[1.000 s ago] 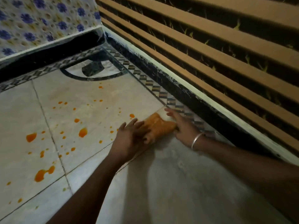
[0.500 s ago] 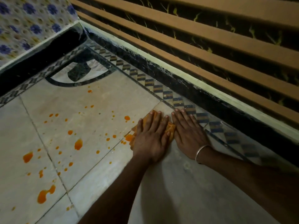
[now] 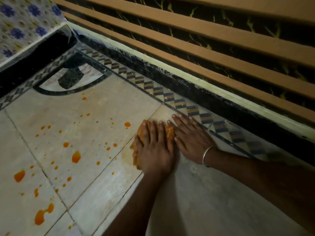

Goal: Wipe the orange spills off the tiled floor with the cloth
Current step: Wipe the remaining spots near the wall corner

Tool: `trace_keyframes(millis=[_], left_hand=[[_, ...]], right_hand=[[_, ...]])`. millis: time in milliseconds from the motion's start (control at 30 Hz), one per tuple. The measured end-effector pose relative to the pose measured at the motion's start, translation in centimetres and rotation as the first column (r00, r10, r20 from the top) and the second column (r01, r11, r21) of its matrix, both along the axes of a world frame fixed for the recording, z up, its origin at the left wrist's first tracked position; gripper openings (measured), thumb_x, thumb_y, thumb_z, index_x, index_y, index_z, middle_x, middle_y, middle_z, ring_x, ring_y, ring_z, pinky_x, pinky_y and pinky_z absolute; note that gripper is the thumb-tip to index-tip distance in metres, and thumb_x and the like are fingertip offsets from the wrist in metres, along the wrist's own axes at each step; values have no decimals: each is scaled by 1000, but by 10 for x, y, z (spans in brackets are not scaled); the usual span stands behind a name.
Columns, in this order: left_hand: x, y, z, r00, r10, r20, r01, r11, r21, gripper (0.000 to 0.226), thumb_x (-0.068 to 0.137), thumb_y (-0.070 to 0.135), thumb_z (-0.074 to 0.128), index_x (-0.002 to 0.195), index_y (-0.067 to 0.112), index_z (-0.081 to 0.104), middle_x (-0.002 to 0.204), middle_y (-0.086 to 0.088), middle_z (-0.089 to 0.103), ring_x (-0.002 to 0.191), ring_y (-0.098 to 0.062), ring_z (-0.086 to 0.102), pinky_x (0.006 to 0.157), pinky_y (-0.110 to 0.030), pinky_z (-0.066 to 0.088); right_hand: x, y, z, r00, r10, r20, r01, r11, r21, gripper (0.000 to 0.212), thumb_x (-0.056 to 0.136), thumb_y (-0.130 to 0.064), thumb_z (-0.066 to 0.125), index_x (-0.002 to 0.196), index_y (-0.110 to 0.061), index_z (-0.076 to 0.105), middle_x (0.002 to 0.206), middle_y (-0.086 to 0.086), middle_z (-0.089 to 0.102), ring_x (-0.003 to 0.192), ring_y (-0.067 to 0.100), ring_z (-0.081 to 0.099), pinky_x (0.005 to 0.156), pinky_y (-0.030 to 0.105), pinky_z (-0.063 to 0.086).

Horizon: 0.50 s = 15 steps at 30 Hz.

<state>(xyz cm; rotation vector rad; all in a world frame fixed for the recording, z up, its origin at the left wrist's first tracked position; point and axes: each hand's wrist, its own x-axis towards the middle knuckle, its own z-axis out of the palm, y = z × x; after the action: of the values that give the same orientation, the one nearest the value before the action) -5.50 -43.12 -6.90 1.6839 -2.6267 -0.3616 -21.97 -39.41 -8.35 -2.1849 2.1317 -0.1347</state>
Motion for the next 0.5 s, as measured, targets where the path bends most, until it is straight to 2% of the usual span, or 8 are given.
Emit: trace_keyframes(millis=[67, 133, 233, 333, 400, 500], left_hand=[[-4, -25, -1, 995, -98, -7, 98, 995, -21, 68, 104, 65, 3, 164, 35, -5, 173, 1, -13, 158, -20, -23, 128, -56, -8], [6, -48, -1, 992, -126, -12, 126, 991, -35, 67, 105, 65, 4, 165, 37, -3, 174, 1, -9, 159, -18, -20, 128, -57, -4], [31, -58, -2, 1000, -4, -20, 3, 1000, -28, 69, 104, 66, 3, 165, 35, -2, 174, 0, -9, 159, -19, -19, 128, -57, -6], [45, -16, -1, 983, 185, -9, -185, 983, -17, 69, 105, 63, 3, 165, 30, -9, 174, -2, -15, 158, -21, -23, 127, -57, -7], [35, 24, -1, 980, 197, 0, -197, 980, -3, 70, 105, 62, 1, 165, 27, -12, 173, -4, -18, 158, -23, -25, 127, -57, -7], [13, 37, -7, 994, 106, -28, -106, 994, -3, 72, 104, 65, 2, 166, 28, -5, 173, -3, -15, 158, -23, -24, 127, -58, -8]], right_hand=[[-1, 0, 0, 1000, -6, -16, 6, 1000, 11, 61, 103, -41, 21, 157, -14, 25, 168, 4, 11, 156, 19, 2, 125, 45, 12], [-2, 1, 0, 1000, 3, -21, -2, 1000, 19, 63, 103, -44, 20, 159, -14, 19, 168, 4, 9, 156, 19, 1, 125, 44, 12], [-4, 2, 0, 1000, 4, -8, -4, 1000, 12, 65, 104, -46, 20, 161, -17, 7, 169, 3, 5, 156, 18, 0, 125, 44, 12], [-2, 2, -3, 1000, -5, -6, 5, 1000, -1, 65, 104, -45, 21, 161, -17, 7, 169, 4, 6, 156, 19, 1, 125, 45, 13], [-1, 2, -3, 1000, -15, -3, 15, 1000, -4, 64, 104, -44, 21, 161, -16, 7, 168, 4, 5, 156, 20, 1, 125, 45, 12], [0, 2, -4, 1000, -10, -28, 10, 1000, -5, 64, 104, -43, 17, 160, -16, 7, 168, 5, 4, 156, 20, -1, 125, 45, 11]])
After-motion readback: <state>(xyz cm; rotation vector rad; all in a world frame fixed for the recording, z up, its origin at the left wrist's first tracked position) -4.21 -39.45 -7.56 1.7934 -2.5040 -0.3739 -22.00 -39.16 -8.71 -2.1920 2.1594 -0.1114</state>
